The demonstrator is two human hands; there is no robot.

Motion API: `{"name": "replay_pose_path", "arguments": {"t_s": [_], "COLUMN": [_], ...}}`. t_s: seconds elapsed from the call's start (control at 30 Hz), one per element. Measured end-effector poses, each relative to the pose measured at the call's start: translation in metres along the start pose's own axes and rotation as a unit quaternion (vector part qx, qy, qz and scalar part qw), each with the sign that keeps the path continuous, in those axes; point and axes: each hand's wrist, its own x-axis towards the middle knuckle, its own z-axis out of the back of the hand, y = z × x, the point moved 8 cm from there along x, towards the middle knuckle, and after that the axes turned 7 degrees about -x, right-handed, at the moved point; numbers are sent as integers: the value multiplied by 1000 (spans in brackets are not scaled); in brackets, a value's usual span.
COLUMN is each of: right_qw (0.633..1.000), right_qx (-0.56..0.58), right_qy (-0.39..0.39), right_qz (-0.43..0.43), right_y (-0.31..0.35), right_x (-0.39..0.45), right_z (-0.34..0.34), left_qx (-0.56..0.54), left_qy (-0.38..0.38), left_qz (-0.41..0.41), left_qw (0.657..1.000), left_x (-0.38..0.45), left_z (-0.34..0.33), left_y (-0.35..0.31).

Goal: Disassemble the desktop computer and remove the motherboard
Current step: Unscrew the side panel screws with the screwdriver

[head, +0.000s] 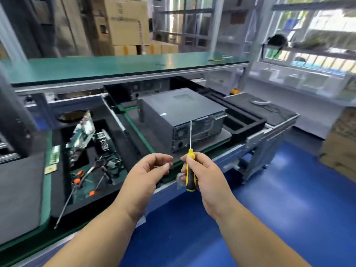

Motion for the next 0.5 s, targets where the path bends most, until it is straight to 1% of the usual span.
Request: {"name": "replay_pose_path", "arguments": {"t_s": [0.17, 0.23, 0.5], "right_qw": [999, 997, 993], "right_qx": [-1, -19, -44], "right_qy": [-51, -69, -108], "right_qz": [5, 2, -8], "right_y": [-3, -6, -16], "right_x": [5, 12, 69], "right_z": [45, 60, 103], "left_qx": [18, 25, 44], "left_qy": [9, 11, 20], "left_qz": [0, -5, -18], "left_qw": [1000, 1000, 999], "left_x": [28, 44, 128], "left_z": [-25, -29, -44], "left_y": [9, 14, 29]}}
